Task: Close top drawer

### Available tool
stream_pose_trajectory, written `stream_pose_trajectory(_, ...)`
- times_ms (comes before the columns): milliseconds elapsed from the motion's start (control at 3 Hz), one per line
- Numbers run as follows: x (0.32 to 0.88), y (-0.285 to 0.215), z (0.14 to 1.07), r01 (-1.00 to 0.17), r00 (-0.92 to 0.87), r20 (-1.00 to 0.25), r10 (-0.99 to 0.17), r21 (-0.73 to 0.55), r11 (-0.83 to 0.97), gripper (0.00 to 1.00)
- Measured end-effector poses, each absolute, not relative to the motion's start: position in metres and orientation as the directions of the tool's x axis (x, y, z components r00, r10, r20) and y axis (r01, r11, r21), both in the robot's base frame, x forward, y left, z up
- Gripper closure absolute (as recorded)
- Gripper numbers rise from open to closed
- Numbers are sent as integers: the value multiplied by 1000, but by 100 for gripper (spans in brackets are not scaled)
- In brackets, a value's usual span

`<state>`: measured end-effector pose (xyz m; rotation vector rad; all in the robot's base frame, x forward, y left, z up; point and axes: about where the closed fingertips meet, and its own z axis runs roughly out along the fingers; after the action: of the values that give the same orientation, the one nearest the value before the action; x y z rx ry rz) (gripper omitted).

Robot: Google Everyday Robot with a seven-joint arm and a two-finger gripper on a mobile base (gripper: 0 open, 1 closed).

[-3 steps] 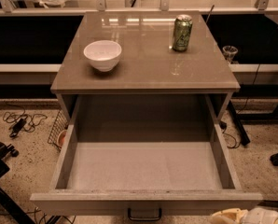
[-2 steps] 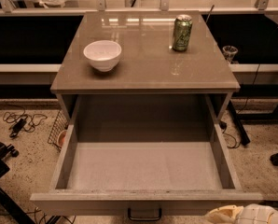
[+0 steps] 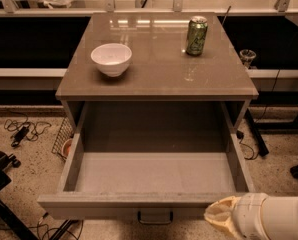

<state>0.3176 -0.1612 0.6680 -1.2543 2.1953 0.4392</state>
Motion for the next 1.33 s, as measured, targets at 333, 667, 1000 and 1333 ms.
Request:
stream_pose_trajectory(333, 318, -161, 668, -862, -400, -619, -676, 3, 507, 100)
stream_pose_trajectory(667, 353, -152, 666, -867, -387, -635, -669, 4, 498, 100)
stream_pose_trajectory(1000, 381, -143, 663, -870, -380, -647, -661, 7, 494, 100)
stream_pose_trajectory(1333, 431, -121, 660, -878, -366, -665, -651, 13, 479, 100)
